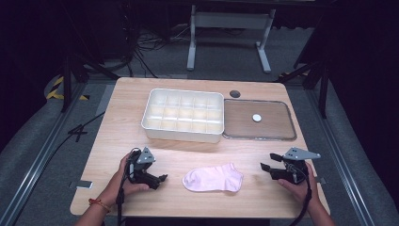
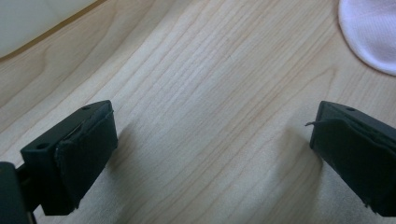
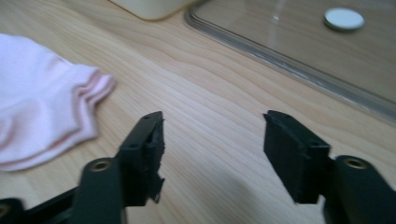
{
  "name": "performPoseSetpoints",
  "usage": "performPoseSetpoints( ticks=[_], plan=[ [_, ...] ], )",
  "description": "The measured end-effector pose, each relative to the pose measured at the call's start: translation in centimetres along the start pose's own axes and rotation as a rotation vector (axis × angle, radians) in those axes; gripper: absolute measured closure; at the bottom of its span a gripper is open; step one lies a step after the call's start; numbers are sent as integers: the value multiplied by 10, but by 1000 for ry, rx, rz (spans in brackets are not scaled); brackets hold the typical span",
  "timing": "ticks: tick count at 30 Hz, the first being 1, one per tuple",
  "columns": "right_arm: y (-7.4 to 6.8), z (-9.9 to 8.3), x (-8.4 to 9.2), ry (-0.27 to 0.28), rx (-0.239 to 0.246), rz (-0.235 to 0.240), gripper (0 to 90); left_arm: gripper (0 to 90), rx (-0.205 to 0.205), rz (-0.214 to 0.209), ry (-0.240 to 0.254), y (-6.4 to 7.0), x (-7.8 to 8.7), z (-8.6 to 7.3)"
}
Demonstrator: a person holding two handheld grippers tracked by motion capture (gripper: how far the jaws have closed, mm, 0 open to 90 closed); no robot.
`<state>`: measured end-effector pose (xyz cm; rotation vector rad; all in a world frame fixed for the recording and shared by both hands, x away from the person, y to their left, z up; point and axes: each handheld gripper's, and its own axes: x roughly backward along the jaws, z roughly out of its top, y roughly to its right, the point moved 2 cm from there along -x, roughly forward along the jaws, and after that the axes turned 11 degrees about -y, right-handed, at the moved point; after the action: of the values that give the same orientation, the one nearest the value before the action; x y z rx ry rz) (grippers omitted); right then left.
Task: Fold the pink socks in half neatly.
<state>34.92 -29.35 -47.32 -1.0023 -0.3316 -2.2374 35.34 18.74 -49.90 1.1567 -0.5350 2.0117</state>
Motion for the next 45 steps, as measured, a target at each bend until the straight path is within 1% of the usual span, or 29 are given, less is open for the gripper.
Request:
performPoseSetpoints(
  ticks=[3, 4, 5, 6, 8, 9, 10, 11, 12, 13, 14, 15, 17, 18, 21, 22, 25, 26, 28, 31, 33, 35, 36, 38, 39, 40, 42, 43, 45],
  plan=[
    [-16, 9, 1, 8, 60, 29, 545, 3, 11, 2, 5, 2, -1, 1],
    [-20, 11, 1, 7, 71, 34, 579, 4, 14, 2, 3, 3, -1, 2],
    [-25, 14, 0, 0, 87, 53, 618, 6, 11, 2, 2, 3, -1, 2],
    [-30, 16, -1, 1, 103, 71, 642, 6, 6, 3, -1, 3, -1, 2],
    [-38, 21, -2, 5, 124, 86, 689, 11, 10, -1, -1, 4, -1, 3],
    [-42, 23, -2, 6, 134, 95, 701, 21, 9, 1, 4, 4, -2, 3],
    [-46, 25, -4, 8, 144, 110, 713, 42, -5, 4, 1, 4, -1, 3],
    [-49, 26, -4, 6, 150, 117, 729, 64, 4, -7, 9, 6, 0, 4],
    [-53, 27, -5, 3, 158, 122, 739, 90, 4, -7, 9, 6, 0, 4],
    [-53, 27, -5, 3, 158, 122, 739, 90, 0, -9, 15, 7, 0, 5],
    [-57, 28, -7, 1, 174, 125, 753, 125, -3, -9, 25, 8, 0, 6],
    [-63, 30, -9, -3, 196, 133, 772, 172, -2, -20, 19, 10, 0, 8],
    [-70, 33, -11, -4, 221, 142, 793, 205, -20, -21, 14, 13, 0, 10],
    [-75, 34, -13, -7, 234, 160, 812, 226, -17, -26, 14, 15, 0, 11],
    [-85, 38, -19, -18, 262, 187, 839, 306, -18, -71, 26, 22, 0, 16],
    [-90, 39, -22, -24, 275, 196, 845, 312, -15, -71, 30, 24, 0, 19],
    [-102, 42, -31, -39, 310, 221, 857, 328, -8, -95, 63, 30, 2, 27],
    [-104, 42, -33, -44, 318, 224, 857, 333, 7, -119, 77, 34, 2, 29],
    [-109, 44, -37, -54, 329, 231, 856, 333, -1, -132, 88, 38, 1, 34],
    [-115, 45, -44, -72, 342, 239, 856, 330, -7, -160, 94, 48, -4, 41],
    [-119, 45, -49, -81, 348, 247, 856, 331, -23, -152, 90, 55, -7, 46],
    [-120, 45, -51, -83, 354, 250, 856, 331, -27, -158, 88, 58, -9, 49],
    [-120, 44, -52, -84, 353, 251, 856, 331, -31, -153, 82, 60, -11, 50],
    [-119, 44, -53, -82, 349, 254, 856, 329, -47, -158, 78, 64, -13, 53],
    [-119, 43, -54, -80, 346, 257, 856, 327, -66, -166, 75, 67, -14, 55],
    [-119, 43, -55, -84, 344, 256, 856, 328, -66, -166, 75, 67, -14, 55],
    [-119, 42, -56, -86, 346, 253, 856, 327, -88, -159, 64, 70, -16, 56],
    [-120, 40, -58, -101, 353, 252, 858, 318, -92, -155, 60, 71, -17, 57],
    [-120, 39, -59, -106, 354, 253, 858, 315, -86, -152, 60, 73, -18, 57]
  ],
)
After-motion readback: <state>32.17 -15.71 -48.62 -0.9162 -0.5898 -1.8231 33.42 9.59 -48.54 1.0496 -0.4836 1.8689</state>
